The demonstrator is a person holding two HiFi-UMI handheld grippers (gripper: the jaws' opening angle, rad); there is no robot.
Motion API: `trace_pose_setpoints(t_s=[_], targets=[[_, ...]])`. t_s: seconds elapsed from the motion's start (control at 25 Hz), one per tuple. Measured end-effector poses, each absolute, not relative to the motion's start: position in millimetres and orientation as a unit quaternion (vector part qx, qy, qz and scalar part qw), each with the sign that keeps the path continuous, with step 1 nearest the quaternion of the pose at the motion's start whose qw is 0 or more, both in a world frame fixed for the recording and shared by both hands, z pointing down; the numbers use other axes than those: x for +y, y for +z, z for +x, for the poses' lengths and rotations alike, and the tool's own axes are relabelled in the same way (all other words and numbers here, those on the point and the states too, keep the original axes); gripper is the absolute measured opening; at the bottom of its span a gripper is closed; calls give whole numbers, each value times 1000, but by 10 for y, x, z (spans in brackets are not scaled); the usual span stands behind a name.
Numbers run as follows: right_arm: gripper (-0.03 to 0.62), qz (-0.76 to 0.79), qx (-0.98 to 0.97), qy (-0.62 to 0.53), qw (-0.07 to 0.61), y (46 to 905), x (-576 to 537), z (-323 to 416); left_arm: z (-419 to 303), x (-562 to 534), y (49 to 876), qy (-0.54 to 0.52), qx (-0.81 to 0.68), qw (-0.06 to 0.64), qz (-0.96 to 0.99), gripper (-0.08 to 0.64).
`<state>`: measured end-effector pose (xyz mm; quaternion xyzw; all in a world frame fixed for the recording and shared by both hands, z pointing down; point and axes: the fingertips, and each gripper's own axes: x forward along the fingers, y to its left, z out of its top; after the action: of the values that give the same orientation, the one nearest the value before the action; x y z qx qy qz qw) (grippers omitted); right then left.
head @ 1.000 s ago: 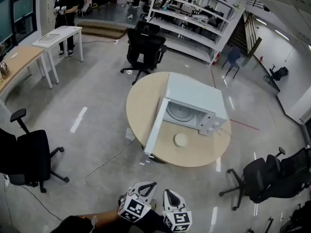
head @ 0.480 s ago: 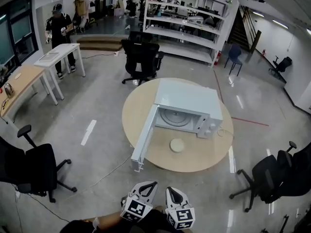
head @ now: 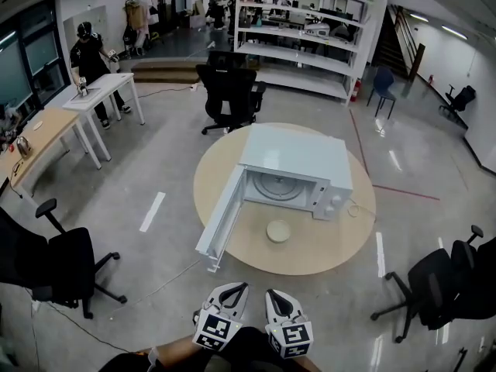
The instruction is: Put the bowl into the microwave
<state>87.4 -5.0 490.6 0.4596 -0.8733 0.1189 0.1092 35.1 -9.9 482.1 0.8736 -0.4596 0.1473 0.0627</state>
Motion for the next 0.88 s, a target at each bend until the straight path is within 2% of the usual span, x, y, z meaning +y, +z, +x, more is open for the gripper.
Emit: trace_pose_setpoints(t_s=[0.88], targets=[[15, 448, -878, 133, 102, 5030, -89, 1546, 1023, -86, 4933, 165, -469, 68, 865, 48]])
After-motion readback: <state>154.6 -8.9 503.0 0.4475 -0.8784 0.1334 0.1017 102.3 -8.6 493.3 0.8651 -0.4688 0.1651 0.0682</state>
